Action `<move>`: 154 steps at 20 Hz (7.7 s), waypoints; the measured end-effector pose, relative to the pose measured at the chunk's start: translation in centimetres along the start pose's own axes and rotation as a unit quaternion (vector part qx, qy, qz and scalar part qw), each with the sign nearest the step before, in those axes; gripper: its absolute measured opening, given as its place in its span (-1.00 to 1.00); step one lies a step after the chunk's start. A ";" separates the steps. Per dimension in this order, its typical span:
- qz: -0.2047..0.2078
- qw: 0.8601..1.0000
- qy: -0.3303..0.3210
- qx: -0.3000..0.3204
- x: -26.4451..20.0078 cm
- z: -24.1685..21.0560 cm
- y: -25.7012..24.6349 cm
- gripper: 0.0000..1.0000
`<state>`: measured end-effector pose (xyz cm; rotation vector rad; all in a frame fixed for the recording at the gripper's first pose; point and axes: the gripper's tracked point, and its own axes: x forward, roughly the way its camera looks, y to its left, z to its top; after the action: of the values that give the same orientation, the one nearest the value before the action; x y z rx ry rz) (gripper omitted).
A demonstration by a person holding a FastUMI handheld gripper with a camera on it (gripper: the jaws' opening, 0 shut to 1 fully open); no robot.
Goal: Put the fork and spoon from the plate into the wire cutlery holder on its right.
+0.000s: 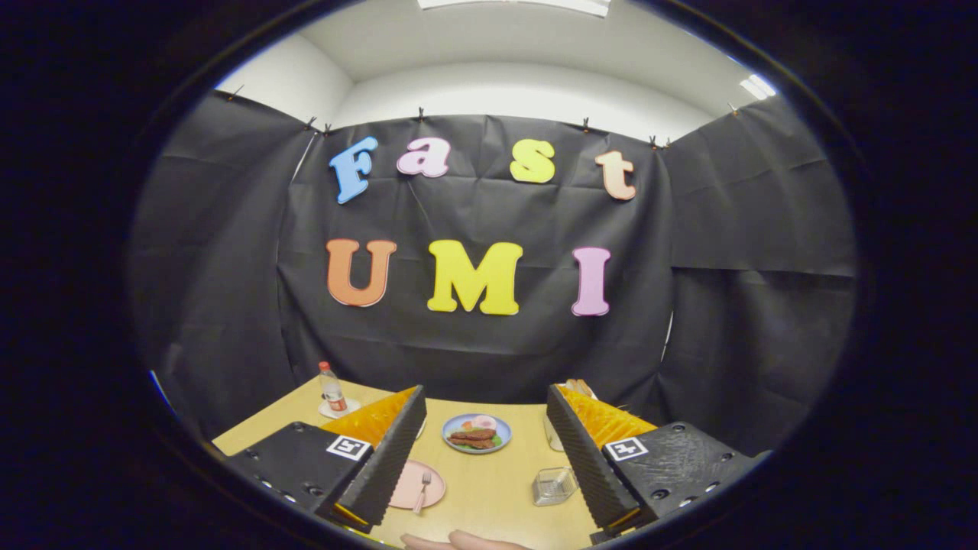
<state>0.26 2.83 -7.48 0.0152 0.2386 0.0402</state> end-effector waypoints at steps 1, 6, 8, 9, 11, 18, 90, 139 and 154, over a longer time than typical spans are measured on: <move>0.004 1.000 0.011 -0.001 0.5 -0.9 0.5 0.90; 0.018 0.998 0.066 -0.007 3.8 -5.7 3.0 0.90; 0.022 0.995 0.093 -0.013 5.3 -8.2 4.1 0.91; 0.024 0.994 0.107 -0.019 6.0 -9.5 4.7 0.91; 0.029 0.990 0.135 -0.029 7.4 -12.6 6.1 0.91; 0.040 0.965 0.255 -0.040 11.5 -23.9 10.4 0.87; 0.057 0.931 0.360 -0.001 11.4 -24.1 -13.1 -0.93; -0.027 0.691 0.723 0.013 15.4 -30.9 -14.2 -0.77; 0.052 0.802 0.595 -0.008 13.5 -26.6 -4.1 0.53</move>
<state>7.24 -0.48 -36.62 -0.0162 1.5132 0.1606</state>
